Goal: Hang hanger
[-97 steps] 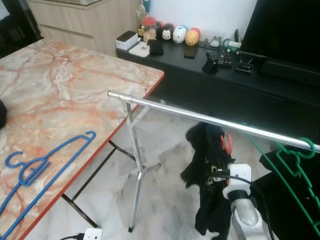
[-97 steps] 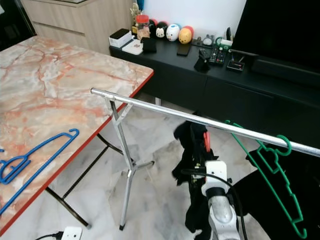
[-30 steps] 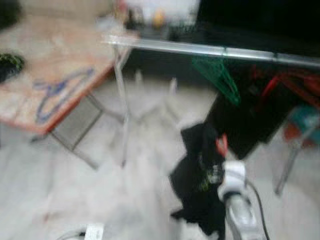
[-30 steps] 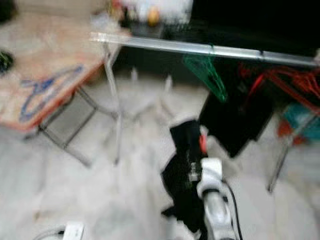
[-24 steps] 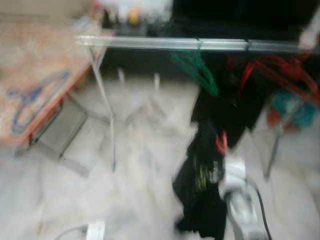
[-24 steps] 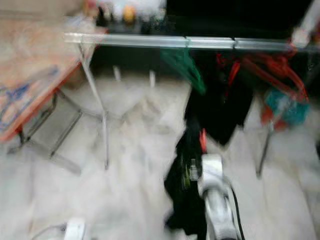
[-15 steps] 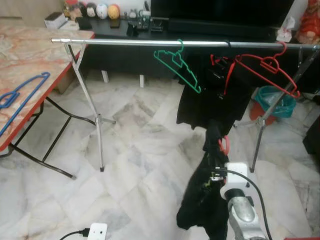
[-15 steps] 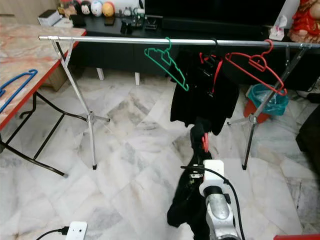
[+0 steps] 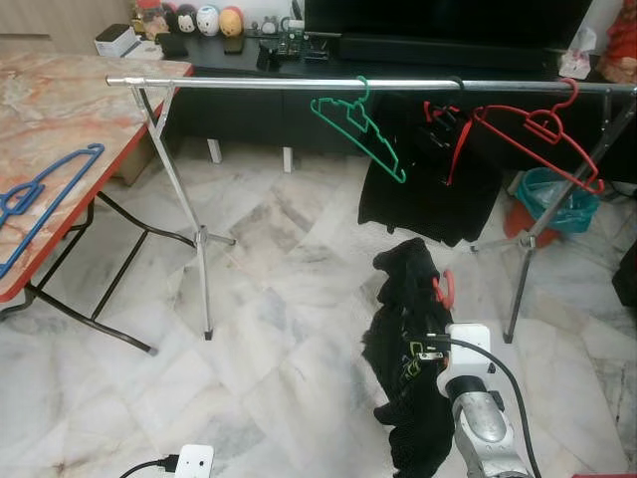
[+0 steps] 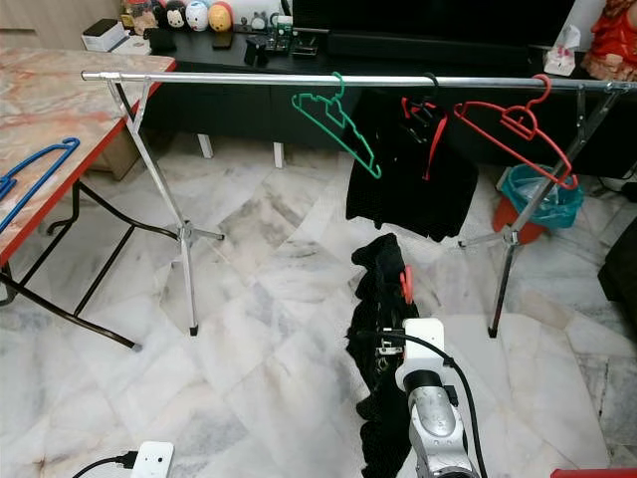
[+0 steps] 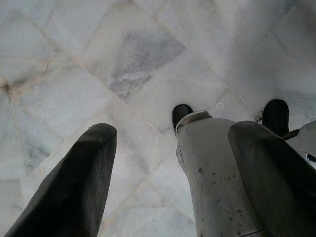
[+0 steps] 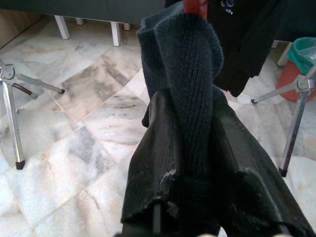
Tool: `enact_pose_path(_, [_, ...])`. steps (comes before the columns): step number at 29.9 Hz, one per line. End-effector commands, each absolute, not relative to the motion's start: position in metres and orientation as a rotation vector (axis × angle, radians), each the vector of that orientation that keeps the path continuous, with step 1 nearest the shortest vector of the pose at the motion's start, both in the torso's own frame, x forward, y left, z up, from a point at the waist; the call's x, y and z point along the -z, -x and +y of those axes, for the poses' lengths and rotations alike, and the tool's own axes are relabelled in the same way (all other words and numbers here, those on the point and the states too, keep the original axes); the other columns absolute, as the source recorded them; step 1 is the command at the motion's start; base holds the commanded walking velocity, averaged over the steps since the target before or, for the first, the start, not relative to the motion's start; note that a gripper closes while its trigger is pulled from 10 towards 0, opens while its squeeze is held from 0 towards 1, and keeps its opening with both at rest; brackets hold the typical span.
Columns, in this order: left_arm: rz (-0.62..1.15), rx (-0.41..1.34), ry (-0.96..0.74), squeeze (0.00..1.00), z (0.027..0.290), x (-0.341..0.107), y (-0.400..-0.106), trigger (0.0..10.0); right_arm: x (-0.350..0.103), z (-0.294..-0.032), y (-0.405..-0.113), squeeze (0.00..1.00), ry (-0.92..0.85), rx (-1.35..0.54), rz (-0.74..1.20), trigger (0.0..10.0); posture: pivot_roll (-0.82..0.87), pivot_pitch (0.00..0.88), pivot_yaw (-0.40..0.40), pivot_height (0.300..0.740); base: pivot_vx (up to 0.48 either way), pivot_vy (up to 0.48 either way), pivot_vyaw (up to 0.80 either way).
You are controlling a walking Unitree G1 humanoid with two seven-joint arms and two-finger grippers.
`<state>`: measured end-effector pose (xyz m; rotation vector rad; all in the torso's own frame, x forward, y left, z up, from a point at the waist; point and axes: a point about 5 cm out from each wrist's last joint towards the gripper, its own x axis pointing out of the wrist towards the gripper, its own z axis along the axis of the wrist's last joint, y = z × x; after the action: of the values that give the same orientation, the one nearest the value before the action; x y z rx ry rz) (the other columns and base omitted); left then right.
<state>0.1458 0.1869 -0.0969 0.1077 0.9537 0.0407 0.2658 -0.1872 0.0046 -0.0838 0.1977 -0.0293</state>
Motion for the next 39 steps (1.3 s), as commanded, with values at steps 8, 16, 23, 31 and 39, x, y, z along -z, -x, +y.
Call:
enact_pose_path(8, [1.032, -0.035, -0.096, 0.00, 0.1852, 0.1046, -0.1271, 10.0, -0.0146, -0.1852, -0.2735, 0.00, 0.076, 0.032, 0.142, 10.0, -0.01, 0.096, -0.020, 0.740, 0.000, 0.266, 0.00])
enact_pose_path(16, [1.031, -0.031, -0.097, 0.00, 0.1852, 0.1045, -0.1272, 10.0, -0.0148, -0.1851, -0.2740, 0.00, 0.074, 0.035, 0.142, 10.0, -0.01, 0.096, -0.018, 0.740, 0.000, 0.273, 0.00])
enact_pose_path(23, [1.031, -0.031, -0.097, 0.00, 0.1851, 0.1045, -0.1273, 10.0, -0.0149, -0.1852, -0.2745, 0.00, 0.071, 0.038, 0.143, 10.0, 0.00, 0.098, -0.018, 0.740, 0.000, 0.273, 0.00])
enact_pose_path(31, [1.031, -0.031, -0.097, 0.00, 0.1851, 0.1045, -0.1274, 10.0, -0.0150, -0.1848, -0.2748, 0.00, 0.070, 0.038, 0.143, 10.0, 0.00, 0.100, -0.018, 0.740, 0.000, 0.293, 0.00])
enact_pose_path(39, [1.030, -0.029, -0.097, 0.00, 0.1852, 0.1044, -0.1274, 10.0, -0.0153, -0.1843, -0.2751, 0.00, 0.070, 0.039, 0.141, 10.0, 0.00, 0.101, -0.016, 0.740, 0.000, 0.296, 0.00])
